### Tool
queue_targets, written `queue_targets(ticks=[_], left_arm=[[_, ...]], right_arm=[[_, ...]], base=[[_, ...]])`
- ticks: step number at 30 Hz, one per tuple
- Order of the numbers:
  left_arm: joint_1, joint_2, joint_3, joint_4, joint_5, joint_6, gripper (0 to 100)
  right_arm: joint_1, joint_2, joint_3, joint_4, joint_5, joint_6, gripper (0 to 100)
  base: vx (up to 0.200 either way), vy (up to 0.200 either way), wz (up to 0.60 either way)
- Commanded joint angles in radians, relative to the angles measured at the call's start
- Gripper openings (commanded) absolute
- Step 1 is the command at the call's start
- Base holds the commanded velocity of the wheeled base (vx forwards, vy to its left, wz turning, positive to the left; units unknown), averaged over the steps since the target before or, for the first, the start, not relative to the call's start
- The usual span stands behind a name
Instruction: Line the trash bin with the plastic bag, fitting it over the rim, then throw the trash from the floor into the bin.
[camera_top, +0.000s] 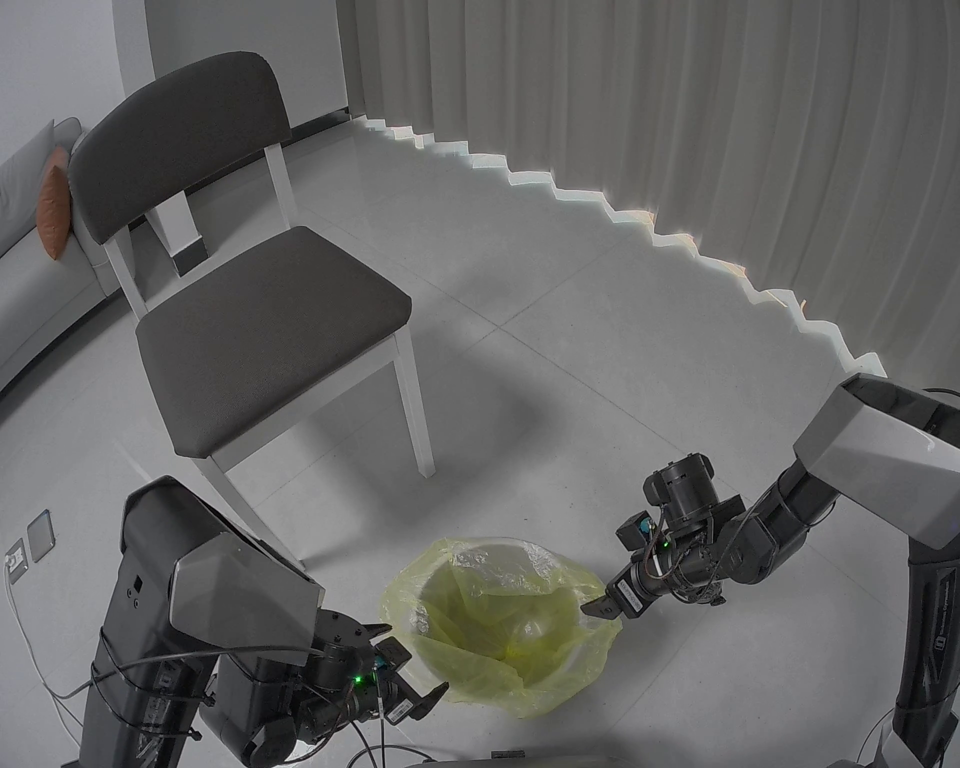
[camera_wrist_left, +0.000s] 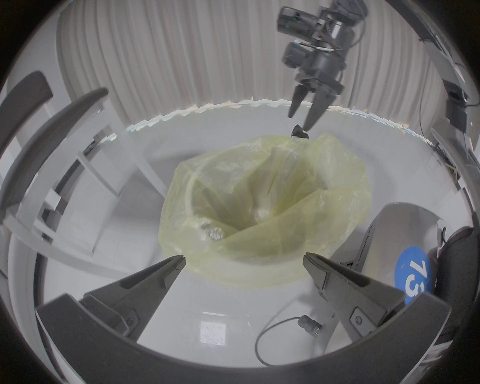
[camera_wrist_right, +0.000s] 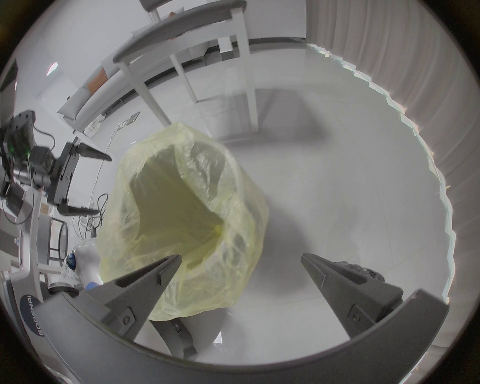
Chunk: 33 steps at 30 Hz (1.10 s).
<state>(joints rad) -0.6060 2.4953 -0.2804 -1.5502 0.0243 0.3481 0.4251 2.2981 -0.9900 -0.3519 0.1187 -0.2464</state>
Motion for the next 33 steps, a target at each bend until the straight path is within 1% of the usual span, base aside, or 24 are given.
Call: queue_targets(ticks=[1,4,6,9,11,16,19,23,29,33], left_arm=[[0.025,-0.023,0.032,-0.021,-0.003,-0.047,100],[0.035,-0.044,0.026,-0.021,-0.003,-0.083,100],[0.052,-0.058,0.012,-0.021,-0.001,-0.113,100],[0.064,-0.075,0.009,-0.021,-0.001,-0.120,100],[0.066,-0.084,0.006,-0.021,-0.001,-0.120,100],[0.075,-0.096,-0.002,-0.021,0.006,-0.121,100],[0.087,-0.099,-0.013,-0.021,0.006,-0.132,100],[0.092,-0.104,-0.040,-0.021,0.008,-0.155,100],[0.092,-0.105,-0.080,-0.021,0.009,-0.176,100],[0.092,-0.084,-0.141,-0.021,0.014,-0.189,100]], right_arm=[[0.027,0.014,0.036,0.001,0.002,-0.007,100],[0.030,0.014,0.060,0.004,0.002,-0.016,100],[0.021,0.014,0.088,0.022,0.001,-0.060,100],[-0.002,0.023,0.091,0.045,-0.008,-0.125,100],[-0.012,0.057,0.070,0.048,-0.019,-0.148,100],[-0.019,0.123,0.004,0.051,-0.070,-0.156,100],[-0.012,0.135,-0.016,0.051,-0.079,-0.166,100],[-0.008,0.115,0.001,0.053,-0.073,-0.165,100],[-0.022,0.003,0.067,0.054,-0.053,-0.160,100],[-0.068,-0.080,0.100,0.053,-0.036,-0.159,100]], base=[[0.000,0.000,0.00],[0.000,0.000,0.00],[0.000,0.000,0.00],[0.000,0.000,0.00],[0.000,0.000,0.00],[0.000,0.000,0.00],[0.000,0.000,0.00],[0.000,0.000,0.00],[0.000,0.000,0.00],[0.000,0.000,0.00]])
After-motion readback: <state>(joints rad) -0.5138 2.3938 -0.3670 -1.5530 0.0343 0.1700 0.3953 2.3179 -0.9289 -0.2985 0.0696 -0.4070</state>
